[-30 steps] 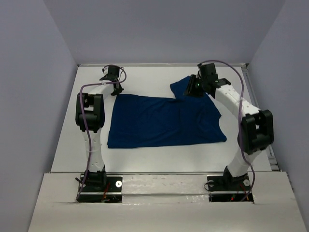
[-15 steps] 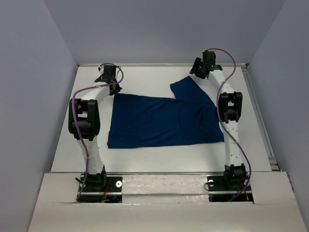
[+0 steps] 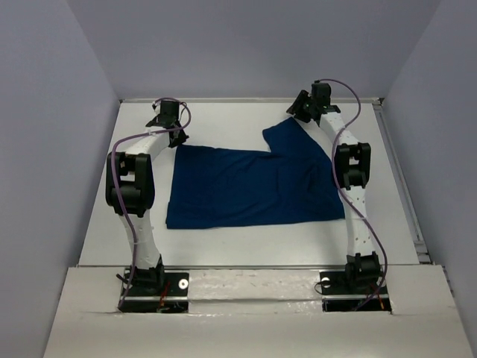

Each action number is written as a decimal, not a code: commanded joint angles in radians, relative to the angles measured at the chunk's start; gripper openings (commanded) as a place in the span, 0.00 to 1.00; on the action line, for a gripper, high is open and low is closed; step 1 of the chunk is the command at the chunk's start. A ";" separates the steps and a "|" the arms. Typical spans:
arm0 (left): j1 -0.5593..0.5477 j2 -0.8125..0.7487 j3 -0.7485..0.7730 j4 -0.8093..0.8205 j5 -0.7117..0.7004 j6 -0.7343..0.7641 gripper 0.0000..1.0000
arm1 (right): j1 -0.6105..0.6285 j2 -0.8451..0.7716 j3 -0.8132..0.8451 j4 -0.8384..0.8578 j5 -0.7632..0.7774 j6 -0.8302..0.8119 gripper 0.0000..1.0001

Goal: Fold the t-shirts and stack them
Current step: Grap the side of the flattened tshirt furthest away from the robot with both arms

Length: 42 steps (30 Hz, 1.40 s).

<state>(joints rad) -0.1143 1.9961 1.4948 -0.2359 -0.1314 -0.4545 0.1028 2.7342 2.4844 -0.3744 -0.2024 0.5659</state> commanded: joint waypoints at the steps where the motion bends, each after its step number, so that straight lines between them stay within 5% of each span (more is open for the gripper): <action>1: 0.002 -0.016 0.030 0.010 0.015 -0.003 0.00 | 0.003 -0.017 -0.071 -0.041 0.018 -0.014 0.49; 12: 0.002 -0.014 0.035 0.010 0.012 -0.003 0.00 | 0.003 -0.056 -0.113 -0.092 0.067 -0.066 0.37; 19: 0.002 -0.008 0.042 0.009 0.012 -0.009 0.00 | 0.012 -0.070 -0.133 -0.152 0.070 -0.129 0.53; 25: 0.002 -0.005 0.048 0.012 0.013 -0.012 0.00 | 0.021 -0.053 -0.099 -0.205 0.090 -0.149 0.38; 34: 0.002 0.001 0.065 0.003 0.015 -0.001 0.00 | 0.021 -0.048 -0.087 -0.124 0.043 -0.080 0.00; 42: -0.007 -0.046 0.059 0.007 0.042 -0.004 0.00 | -0.008 -0.261 -0.240 0.029 0.014 -0.043 0.00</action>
<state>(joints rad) -0.1143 2.0014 1.5322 -0.2329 -0.1047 -0.4606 0.1055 2.6457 2.3585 -0.4320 -0.1730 0.5125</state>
